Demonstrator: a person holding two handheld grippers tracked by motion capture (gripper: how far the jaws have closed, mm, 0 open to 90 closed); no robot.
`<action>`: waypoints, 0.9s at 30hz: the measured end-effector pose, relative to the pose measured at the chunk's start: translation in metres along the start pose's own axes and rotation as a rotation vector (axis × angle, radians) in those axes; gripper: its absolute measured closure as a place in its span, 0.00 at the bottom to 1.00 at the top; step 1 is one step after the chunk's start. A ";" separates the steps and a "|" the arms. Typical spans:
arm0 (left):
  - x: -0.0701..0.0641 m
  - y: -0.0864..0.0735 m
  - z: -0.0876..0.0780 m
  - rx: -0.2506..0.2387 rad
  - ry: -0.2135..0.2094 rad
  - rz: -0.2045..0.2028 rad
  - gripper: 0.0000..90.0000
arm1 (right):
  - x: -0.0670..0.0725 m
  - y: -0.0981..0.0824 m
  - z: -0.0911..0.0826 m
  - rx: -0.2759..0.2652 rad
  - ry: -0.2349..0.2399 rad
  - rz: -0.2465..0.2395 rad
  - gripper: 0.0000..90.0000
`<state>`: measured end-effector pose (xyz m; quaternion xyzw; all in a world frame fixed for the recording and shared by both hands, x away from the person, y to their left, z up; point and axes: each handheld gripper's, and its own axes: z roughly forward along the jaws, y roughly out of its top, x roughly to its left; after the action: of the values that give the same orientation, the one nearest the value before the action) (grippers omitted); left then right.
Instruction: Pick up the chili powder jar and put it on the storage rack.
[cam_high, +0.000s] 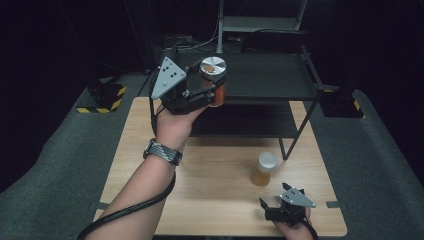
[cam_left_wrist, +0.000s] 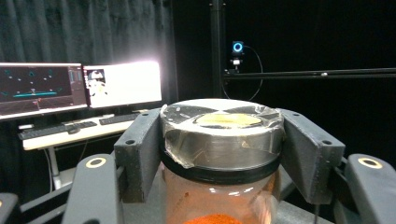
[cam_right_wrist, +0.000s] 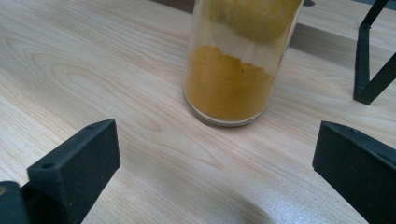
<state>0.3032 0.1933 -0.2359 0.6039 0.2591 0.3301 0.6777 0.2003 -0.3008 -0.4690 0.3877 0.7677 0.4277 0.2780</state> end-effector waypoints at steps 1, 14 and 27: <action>0.001 0.000 0.003 -0.001 0.004 -0.007 0.39 | 0.000 0.000 0.000 0.000 0.001 0.000 0.00; 0.009 0.000 0.030 0.017 0.048 -0.024 0.39 | -0.001 -0.001 0.000 -0.003 0.007 -0.007 0.00; 0.016 0.000 0.045 0.057 0.069 -0.025 0.39 | -0.004 -0.002 -0.001 -0.010 0.016 0.006 0.00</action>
<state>0.3472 0.1761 -0.2290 0.6080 0.2993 0.3349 0.6546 0.2013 -0.3047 -0.4699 0.3853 0.7667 0.4352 0.2726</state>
